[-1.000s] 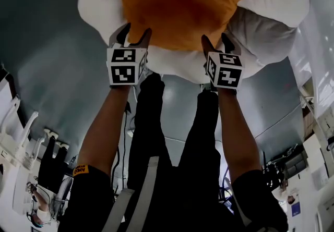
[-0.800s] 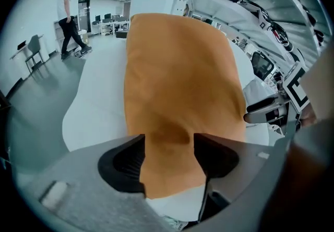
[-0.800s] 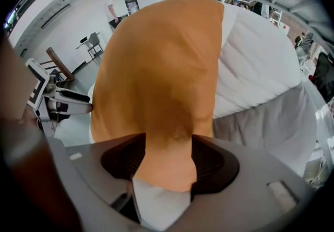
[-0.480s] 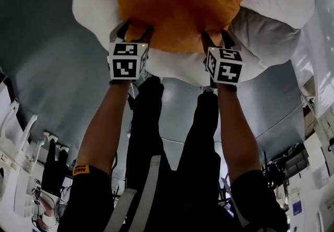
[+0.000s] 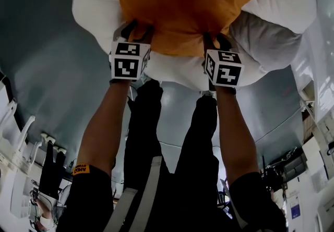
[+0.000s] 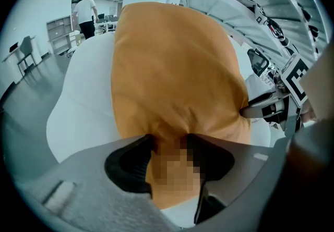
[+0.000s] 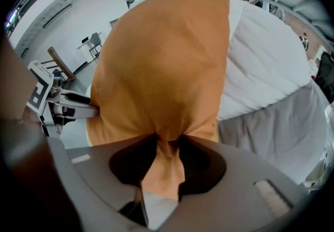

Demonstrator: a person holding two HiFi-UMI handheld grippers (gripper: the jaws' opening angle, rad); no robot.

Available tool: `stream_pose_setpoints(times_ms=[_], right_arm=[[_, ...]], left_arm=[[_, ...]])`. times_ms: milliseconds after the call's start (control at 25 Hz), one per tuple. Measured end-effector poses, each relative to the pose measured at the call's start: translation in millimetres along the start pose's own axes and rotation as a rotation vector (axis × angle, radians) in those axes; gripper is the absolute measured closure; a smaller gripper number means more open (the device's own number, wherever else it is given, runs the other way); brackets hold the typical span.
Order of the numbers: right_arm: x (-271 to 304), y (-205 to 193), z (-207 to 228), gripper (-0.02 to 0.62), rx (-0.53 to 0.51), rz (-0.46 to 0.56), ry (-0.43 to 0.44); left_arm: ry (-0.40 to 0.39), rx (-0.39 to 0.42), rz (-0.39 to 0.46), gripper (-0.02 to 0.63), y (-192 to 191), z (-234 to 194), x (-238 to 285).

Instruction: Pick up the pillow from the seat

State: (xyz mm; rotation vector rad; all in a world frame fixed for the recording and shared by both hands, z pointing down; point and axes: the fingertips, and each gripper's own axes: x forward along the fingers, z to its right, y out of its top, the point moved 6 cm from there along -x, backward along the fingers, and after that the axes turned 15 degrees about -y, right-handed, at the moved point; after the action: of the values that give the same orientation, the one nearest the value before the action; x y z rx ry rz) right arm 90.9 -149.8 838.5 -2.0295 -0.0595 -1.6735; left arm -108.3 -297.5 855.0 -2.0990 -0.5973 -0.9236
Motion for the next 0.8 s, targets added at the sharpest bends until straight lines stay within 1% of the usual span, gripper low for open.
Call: stream_pose_setpoints(times_ms=[240,440,520,800], right_arm=[[-2,3,-3,0.536,0.016,0.010,-0.001],[-12,3,-4,0.568,0.025,0.011,0.011],[-17,6,-2,0.576,0.027,0.011,0.019],[-55,17,-5,0.584,0.020,0.017,0.042]], left_arm=[[0.014,0.011,-0.006,0.465,4,0,1],[0.026,0.015,-0.006,0.563,7,9,-4],[0.033,0.011,-0.002,0.592,12,15,-7],[0.050,-0.028,0.031,0.600,24,33,-46]])
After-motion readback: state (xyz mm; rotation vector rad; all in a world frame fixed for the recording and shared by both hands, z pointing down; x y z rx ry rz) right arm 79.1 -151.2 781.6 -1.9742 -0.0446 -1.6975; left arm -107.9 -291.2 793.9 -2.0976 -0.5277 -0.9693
